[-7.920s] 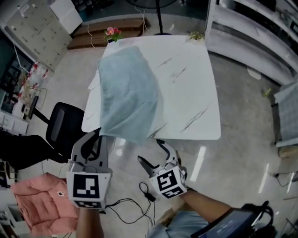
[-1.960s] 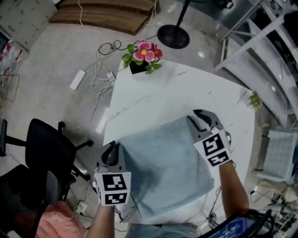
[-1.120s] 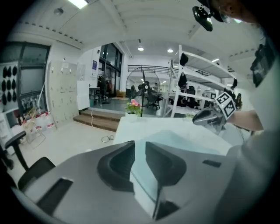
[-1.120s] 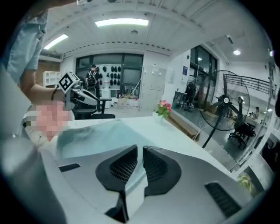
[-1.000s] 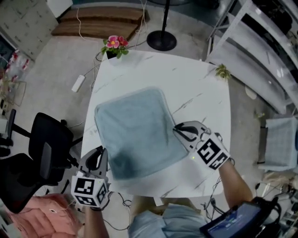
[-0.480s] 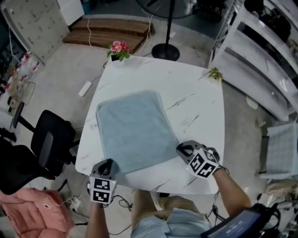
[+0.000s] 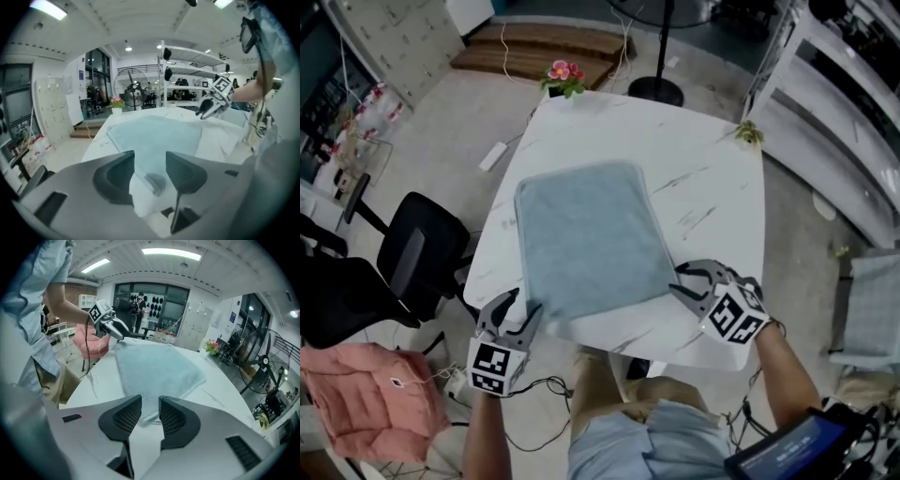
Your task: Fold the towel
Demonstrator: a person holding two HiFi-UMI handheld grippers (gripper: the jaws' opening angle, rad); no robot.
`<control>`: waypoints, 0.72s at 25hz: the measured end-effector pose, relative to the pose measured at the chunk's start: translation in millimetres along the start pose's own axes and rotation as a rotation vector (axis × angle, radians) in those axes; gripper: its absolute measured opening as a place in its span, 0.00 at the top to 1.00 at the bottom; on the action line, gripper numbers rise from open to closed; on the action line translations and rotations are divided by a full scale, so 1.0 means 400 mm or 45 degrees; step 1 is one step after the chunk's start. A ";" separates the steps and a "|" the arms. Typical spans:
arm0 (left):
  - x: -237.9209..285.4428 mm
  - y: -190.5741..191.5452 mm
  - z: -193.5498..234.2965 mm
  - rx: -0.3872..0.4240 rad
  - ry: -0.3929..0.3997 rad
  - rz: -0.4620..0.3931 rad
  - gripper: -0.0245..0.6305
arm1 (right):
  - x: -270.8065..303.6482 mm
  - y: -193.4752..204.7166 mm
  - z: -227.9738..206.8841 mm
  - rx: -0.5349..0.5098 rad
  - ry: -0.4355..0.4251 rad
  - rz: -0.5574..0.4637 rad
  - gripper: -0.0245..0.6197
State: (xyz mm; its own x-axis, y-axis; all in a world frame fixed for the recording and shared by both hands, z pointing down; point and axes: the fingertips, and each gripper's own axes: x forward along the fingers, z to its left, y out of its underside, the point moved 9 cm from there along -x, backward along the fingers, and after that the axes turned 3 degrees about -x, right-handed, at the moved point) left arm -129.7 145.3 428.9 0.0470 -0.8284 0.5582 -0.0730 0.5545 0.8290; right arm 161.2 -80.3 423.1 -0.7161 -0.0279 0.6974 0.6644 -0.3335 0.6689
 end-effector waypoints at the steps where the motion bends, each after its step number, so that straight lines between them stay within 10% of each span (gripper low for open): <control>1: -0.009 0.005 -0.011 0.054 0.053 -0.007 0.63 | -0.007 0.000 0.001 -0.022 -0.015 -0.016 0.75; 7: -0.013 0.064 -0.063 0.384 0.162 0.037 0.61 | -0.018 0.005 0.024 -0.104 -0.104 -0.024 0.73; 18: 0.038 0.118 -0.021 0.547 0.213 0.119 0.82 | 0.043 -0.001 0.041 -0.447 -0.191 0.095 0.68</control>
State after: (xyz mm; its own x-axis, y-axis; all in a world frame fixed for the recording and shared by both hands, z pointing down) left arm -124.3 159.5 476.7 0.1783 -0.7326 0.6569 -0.4888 0.5135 0.7053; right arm 152.1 -65.1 439.2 -0.6121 0.0653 0.7880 0.5810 -0.6389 0.5043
